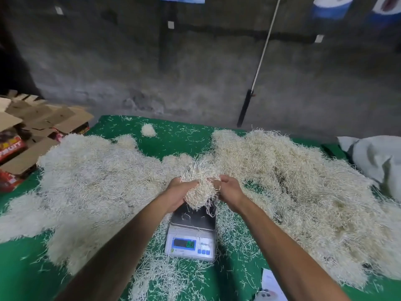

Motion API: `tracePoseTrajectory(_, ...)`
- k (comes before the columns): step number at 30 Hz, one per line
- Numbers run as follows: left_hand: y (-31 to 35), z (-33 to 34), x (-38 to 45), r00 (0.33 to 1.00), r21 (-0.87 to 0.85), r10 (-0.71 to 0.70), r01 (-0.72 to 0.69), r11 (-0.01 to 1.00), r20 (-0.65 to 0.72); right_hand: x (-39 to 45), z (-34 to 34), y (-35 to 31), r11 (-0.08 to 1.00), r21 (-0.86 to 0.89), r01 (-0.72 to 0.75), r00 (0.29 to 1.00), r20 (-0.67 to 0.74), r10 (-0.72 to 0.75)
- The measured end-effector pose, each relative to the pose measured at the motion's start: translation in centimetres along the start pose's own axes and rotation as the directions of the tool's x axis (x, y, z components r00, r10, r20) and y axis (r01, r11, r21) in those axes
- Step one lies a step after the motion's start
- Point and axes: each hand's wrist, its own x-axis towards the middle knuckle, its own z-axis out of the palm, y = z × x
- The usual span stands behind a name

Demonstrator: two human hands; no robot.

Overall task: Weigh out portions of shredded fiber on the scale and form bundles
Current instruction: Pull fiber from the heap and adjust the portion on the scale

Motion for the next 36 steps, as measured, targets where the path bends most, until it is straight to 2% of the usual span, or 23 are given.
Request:
tracePoseTrajectory(4,-0.6,-4.0,-0.1,0.985,-0.149,-0.007,-0.019,0.989,-0.174,0.7,-3.1,0.6,0.970,0.242,-0.016,0.989,-0.142,0.051)
tracePoseTrajectory(6,-0.9,-4.9,-0.1,0.978,-0.172,-0.044,0.008,0.985,-0.206,0.5,-3.5,1.2,0.956,0.295,0.002,0.984,-0.170,0.050)
tracePoseTrajectory(7,-1.2,-4.9,0.1,0.976,-0.157,-0.071,0.039,0.987,-0.208,0.3,-3.2,1.4,0.963,0.268,0.008,0.983,-0.178,0.042)
tracePoseTrajectory(10,-2.0,-3.6,-0.1,0.971,-0.163,-0.205,0.184,0.969,-0.120,-0.3,-1.1,1.8,0.995,0.097,0.024,0.976,-0.216,-0.002)
tracePoseTrajectory(12,-2.4,-2.5,-0.2,0.974,-0.219,-0.224,0.225,0.949,0.029,-0.1,0.2,2.6,0.999,0.034,0.013,0.975,-0.224,-0.005)
tracePoseTrajectory(14,-2.9,-1.5,0.2,0.976,-0.195,-0.196,0.211,0.958,0.092,0.1,0.9,3.5,1.000,0.005,0.006,0.995,-0.102,-0.006)
tracePoseTrajectory(15,-3.1,-1.0,0.4,0.983,-0.125,-0.178,0.183,0.975,0.052,0.2,1.2,3.8,1.000,-0.015,0.001,1.000,-0.017,-0.001)
tracePoseTrajectory(16,-3.4,-0.7,0.9,0.986,-0.017,-0.162,0.162,0.987,-0.047,0.4,1.4,4.2,0.999,-0.045,-0.011,0.999,0.036,0.012)
tracePoseTrajectory(17,-4.0,-0.8,1.7,0.980,0.079,-0.118,0.132,0.988,-0.158,0.7,1.6,4.4,0.998,-0.058,-0.023,0.999,0.027,0.024)
tracePoseTrajectory(18,-4.5,-0.9,2.6,0.967,0.103,-0.112,0.139,0.985,-0.228,1.3,1.6,4.6,0.999,-0.038,-0.035,0.999,-0.030,0.034)
tracePoseTrajectory(20,-4.8,-1.7,3.5,0.955,0.005,-0.166,0.173,0.985,-0.246,2.8,1.5,4.7,0.994,0.076,-0.072,0.985,-0.150,0.083)
tracePoseTrajectory(22,-5.0,-2.2,4.5,0.955,-0.072,-0.190,0.178,0.981,-0.229,4.4,1.4,5.2,0.978,0.173,-0.115,0.966,-0.209,0.151)
tracePoseTrajectory(25,-4.8,-1.3,4.8,0.965,-0.219,-0.231,0.201,0.955,-0.125,6.6,2.1,6.3,0.953,0.251,-0.172,0.932,-0.271,0.239)
tracePoseTrajectory(28,-6.2,-1.3,5.9,0.927,-0.354,-0.317,0.233,0.906,-0.202,8.1,3.2,7.7,0.922,0.320,-0.221,0.881,-0.340,0.329)
tracePoseTrajectory(30,-7.2,-1.8,6.6,0.902,-0.359,-0.352,0.252,0.899,-0.250,8.7,3.5,8.9,0.900,0.370,-0.229,0.843,-0.388,0.374)
tracePoseTrajectory(33,-9.2,-2.6,7.8,0.838,-0.296,-0.357,0.247,0.923,-0.412,9.3,3.7,10.6,0.882,0.425,-0.202,0.794,-0.456,0.402)
tracePoseTrajectory(36,-10.6,-2.6,9.0,0.810,-0.288,-0.323,0.200,0.937,-0.489,9.4,3.7,12.2,0.909,0.381,-0.168,0.779,-0.514,0.359)
